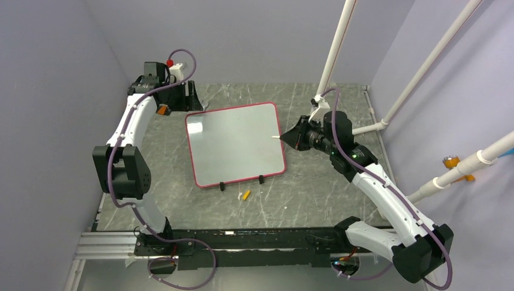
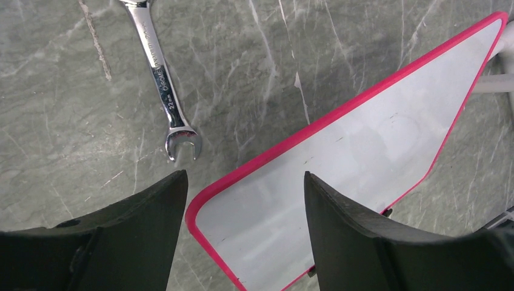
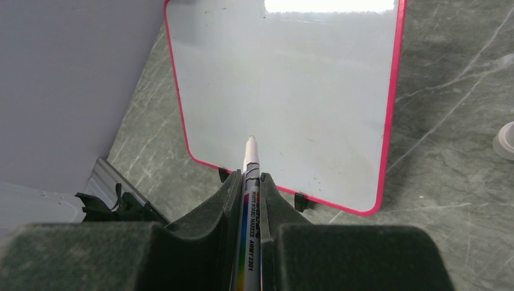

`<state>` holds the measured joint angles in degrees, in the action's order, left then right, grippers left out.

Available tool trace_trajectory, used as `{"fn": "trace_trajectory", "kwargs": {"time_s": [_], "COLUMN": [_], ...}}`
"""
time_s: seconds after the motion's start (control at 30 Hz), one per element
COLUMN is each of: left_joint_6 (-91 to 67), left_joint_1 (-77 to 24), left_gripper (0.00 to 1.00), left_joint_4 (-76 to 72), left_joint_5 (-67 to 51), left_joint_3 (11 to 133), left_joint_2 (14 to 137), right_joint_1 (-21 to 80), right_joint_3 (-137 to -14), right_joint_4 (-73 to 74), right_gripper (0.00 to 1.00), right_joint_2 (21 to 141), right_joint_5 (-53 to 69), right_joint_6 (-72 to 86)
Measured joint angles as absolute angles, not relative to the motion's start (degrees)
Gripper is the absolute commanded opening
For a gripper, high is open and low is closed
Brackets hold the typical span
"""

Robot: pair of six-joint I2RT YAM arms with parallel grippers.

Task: Write a sentence on the whiteboard
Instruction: Move the whiteboard to the center of the board.

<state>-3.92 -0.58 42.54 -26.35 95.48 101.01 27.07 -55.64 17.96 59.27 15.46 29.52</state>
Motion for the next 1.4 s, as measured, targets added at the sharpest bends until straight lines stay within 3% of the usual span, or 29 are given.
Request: {"fn": "trace_trajectory", "kwargs": {"time_s": [0.4, 1.17, 1.4], "left_joint_6": [-4.3, -5.1, -4.6], "left_joint_1": [-0.6, -6.4, -6.5], "left_gripper": [0.67, 0.67, 0.76], "left_joint_4": [41.0, 41.8, 41.5], "left_joint_5": [-28.3, -23.4, -22.2], "left_joint_3": [92.8, 73.4, 70.0], "left_joint_2": [101.6, 83.8, 81.6], "right_joint_1": [29.1, 29.4, 29.4], "right_joint_3": [-56.7, -56.9, -57.5], "right_joint_4": [18.0, 20.6, 21.0], "right_gripper": [0.0, 0.0, 0.0], "right_joint_2": [59.3, 55.5, 55.5], "right_joint_5": [15.0, 12.6, 12.4], "right_joint_6": [29.5, 28.4, 28.1]}}
